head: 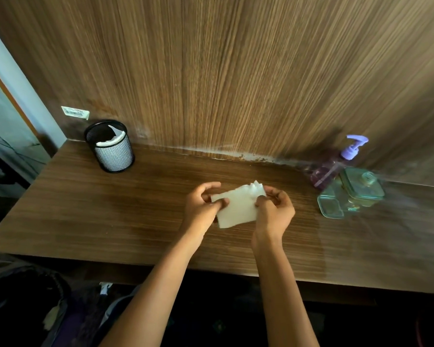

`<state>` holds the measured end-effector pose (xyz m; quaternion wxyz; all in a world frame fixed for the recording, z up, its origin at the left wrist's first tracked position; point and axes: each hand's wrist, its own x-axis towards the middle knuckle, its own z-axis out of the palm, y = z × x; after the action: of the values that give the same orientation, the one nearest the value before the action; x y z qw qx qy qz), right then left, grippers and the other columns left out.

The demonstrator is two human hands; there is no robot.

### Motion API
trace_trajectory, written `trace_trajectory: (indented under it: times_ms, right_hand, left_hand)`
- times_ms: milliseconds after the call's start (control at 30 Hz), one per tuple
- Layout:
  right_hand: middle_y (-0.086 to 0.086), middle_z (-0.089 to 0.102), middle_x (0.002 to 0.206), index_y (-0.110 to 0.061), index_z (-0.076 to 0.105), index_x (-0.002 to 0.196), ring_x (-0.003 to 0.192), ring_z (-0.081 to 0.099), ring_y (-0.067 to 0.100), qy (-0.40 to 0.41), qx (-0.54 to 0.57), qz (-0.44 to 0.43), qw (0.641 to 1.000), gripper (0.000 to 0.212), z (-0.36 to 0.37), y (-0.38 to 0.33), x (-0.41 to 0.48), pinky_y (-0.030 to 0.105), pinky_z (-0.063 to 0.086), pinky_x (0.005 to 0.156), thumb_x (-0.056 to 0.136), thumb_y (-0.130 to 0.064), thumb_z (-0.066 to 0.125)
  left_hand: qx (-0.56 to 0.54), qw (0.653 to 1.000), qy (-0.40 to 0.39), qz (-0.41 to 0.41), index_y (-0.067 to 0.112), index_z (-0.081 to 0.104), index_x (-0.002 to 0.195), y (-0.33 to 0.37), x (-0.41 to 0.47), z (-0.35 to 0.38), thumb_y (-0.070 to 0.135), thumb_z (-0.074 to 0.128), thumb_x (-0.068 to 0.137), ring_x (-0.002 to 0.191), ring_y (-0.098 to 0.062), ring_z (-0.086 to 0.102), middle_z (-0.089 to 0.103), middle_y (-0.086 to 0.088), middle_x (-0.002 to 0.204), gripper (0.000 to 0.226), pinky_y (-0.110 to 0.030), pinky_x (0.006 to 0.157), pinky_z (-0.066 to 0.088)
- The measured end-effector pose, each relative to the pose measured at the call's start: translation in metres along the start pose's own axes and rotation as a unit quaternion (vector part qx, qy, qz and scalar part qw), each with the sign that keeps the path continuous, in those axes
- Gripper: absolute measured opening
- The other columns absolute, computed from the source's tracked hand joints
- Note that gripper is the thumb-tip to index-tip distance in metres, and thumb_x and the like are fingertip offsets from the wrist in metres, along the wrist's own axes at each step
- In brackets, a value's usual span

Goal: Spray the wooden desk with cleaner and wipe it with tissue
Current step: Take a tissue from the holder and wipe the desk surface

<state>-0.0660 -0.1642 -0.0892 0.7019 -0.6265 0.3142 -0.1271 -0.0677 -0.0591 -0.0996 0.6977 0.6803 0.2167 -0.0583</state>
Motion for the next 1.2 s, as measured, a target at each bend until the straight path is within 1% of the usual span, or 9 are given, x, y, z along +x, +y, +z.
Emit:
trace_trajectory:
  times_ms: [67,167,267,467,667,833,1000,1133,1200]
  right_hand:
    - [0.001,0.063,0.081,-0.016,0.061,0.078,0.080,0.061,0.020,0.056,-0.089,-0.044,0.994,0.024,-0.009,0.000,0.010,0.032,0.051,0.069,0.081,0.006,0.051]
    - [0.009,0.060,0.120,-0.014,0.063,0.113,0.115,0.050,0.033,0.109,-0.315,-0.085,0.939,0.035,-0.026,0.004,0.025,0.044,0.039,0.093,0.081,-0.003,0.056]
    - [0.012,0.044,0.143,-0.009,0.049,0.133,0.134,0.034,0.032,0.099,-0.348,-0.112,0.926,0.051,-0.036,0.012,0.032,0.044,0.027,0.107,0.083,0.001,0.050]
    - [0.012,0.033,0.151,-0.003,0.038,0.139,0.142,0.025,0.027,0.032,-0.338,-0.085,0.937,0.049,-0.025,0.042,0.030,0.038,0.026,0.112,0.090,0.001,0.037]
    - [0.015,-0.015,0.157,-0.001,-0.015,0.145,0.145,-0.015,0.027,-0.042,-0.578,-0.079,0.811,0.088,-0.010,0.081,0.030,0.040,-0.006,0.117,0.091,-0.061,0.021]
    - [0.014,-0.014,0.158,-0.002,-0.013,0.145,0.146,-0.013,0.027,-0.033,-0.608,-0.070,0.790,0.097,-0.012,0.075,0.059,0.041,-0.005,0.117,0.085,-0.071,0.020]
    - [0.012,-0.014,0.158,-0.004,-0.009,0.146,0.145,-0.016,0.024,-0.117,-0.631,-0.100,0.761,0.099,0.007,0.059,0.091,0.041,-0.007,0.117,0.083,-0.074,0.021]
    - [0.013,-0.020,0.156,-0.003,-0.015,0.145,0.144,-0.020,0.025,-0.206,-0.683,-0.175,0.678,0.080,0.030,0.060,0.088,0.042,-0.007,0.119,0.094,-0.052,0.023]
    - [0.012,-0.020,0.156,-0.004,-0.015,0.145,0.144,-0.019,0.025,-0.260,-0.680,-0.218,0.649,0.084,0.027,0.063,0.078,0.042,-0.006,0.119,0.086,-0.061,0.006]
  left_hand:
    - [0.009,1.000,-0.018,-0.024,0.019,0.059,0.108,-0.003,0.001,0.004,0.005,0.063,0.083,0.071,-0.008,0.062,0.066,0.002,0.089,0.029,-0.019,0.048,0.052]
    - [0.046,0.998,-0.031,-0.036,0.020,0.059,0.109,-0.008,0.001,0.012,0.010,0.058,0.088,0.076,-0.010,0.064,0.068,-0.002,0.100,0.024,-0.021,0.058,0.050]
    - [0.072,0.997,-0.013,-0.001,0.020,0.062,0.105,-0.012,0.003,0.017,0.013,0.058,0.087,0.098,-0.016,0.064,0.068,-0.004,0.110,0.020,-0.026,0.072,0.050]
    - [0.120,0.989,-0.001,0.092,0.024,0.061,0.090,-0.016,0.003,0.019,0.004,0.049,0.087,0.093,-0.019,0.066,0.067,0.010,0.083,0.023,-0.031,0.082,0.053]
    - [0.109,0.979,0.070,0.155,0.023,0.062,0.085,-0.019,0.007,0.023,0.001,0.051,0.086,0.078,-0.016,0.068,0.070,0.004,0.080,0.024,-0.034,0.079,0.055]
    - [0.117,0.978,0.070,0.158,0.021,0.065,0.087,-0.018,0.005,0.027,0.003,0.050,0.086,0.076,-0.010,0.068,0.067,0.011,0.076,0.024,-0.030,0.077,0.056]
    - [0.122,0.977,0.053,0.167,0.016,0.068,0.091,-0.018,0.004,0.029,0.004,0.051,0.086,0.075,-0.010,0.068,0.069,0.009,0.080,0.021,-0.024,0.074,0.053]
    - [0.102,0.979,0.062,0.166,0.012,0.068,0.091,-0.017,0.008,0.030,0.000,0.052,0.085,0.074,-0.013,0.068,0.070,0.003,0.081,0.021,-0.026,0.074,0.054]
    - [0.101,0.979,0.068,0.163,0.011,0.068,0.091,-0.018,0.010,0.029,0.000,0.051,0.085,0.076,-0.016,0.069,0.071,0.000,0.082,0.021,-0.028,0.075,0.054]
